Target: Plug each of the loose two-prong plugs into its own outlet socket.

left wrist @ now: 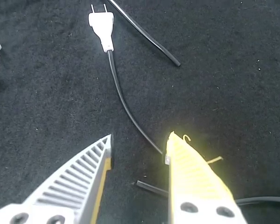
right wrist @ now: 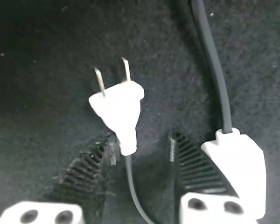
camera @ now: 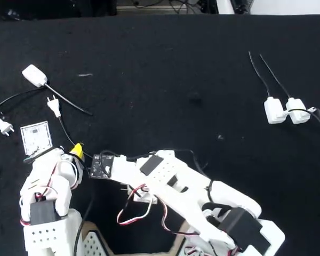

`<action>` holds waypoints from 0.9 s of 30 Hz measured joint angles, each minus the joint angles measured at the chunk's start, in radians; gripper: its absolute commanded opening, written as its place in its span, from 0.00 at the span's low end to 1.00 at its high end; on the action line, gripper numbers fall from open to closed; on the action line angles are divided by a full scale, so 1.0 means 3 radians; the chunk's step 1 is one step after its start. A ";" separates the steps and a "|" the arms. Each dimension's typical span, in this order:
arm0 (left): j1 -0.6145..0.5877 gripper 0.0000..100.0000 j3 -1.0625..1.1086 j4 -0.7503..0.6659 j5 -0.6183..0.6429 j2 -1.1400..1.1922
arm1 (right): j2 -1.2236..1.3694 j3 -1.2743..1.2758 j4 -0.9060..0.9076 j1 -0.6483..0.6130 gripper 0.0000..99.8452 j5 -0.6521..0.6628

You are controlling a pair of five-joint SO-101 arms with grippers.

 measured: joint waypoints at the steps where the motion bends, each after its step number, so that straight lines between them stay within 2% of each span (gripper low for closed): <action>1: 0.0000 0.20 0.0000 0.0000 0.0000 0.0000 | 0.0000 0.0000 0.0000 0.0000 0.19 0.0000; 3: 0.0000 0.20 0.0000 0.0000 0.0000 0.0000 | 0.0000 0.0000 0.0000 0.0000 0.13 0.0000; 5: 0.0000 0.20 0.0000 0.0000 0.0000 0.0000 | 0.0000 0.0000 0.0000 0.0000 0.01 0.0000; 11: 0.0000 0.20 0.0000 0.0000 0.0000 0.0000 | -0.0102 -0.0056 0.0061 0.0005 0.01 -0.0005; 14: 0.0000 0.20 0.0000 0.0000 0.0000 0.0000 | -0.0414 -0.0133 0.0302 0.0015 0.01 -0.0010; 19: 0.0000 0.20 0.0000 0.0000 0.0000 0.0000 | -0.1095 -0.0153 0.0435 0.0010 0.01 -0.0256; 22: 0.0000 0.20 -0.0046 0.0000 0.0010 0.0000 | -0.1279 -0.0107 0.0164 0.0010 0.01 -0.0445; 27: 0.0005 0.20 -0.0164 0.0005 0.0261 0.0000 | -0.1222 0.0113 -0.0568 0.0010 0.01 -0.0680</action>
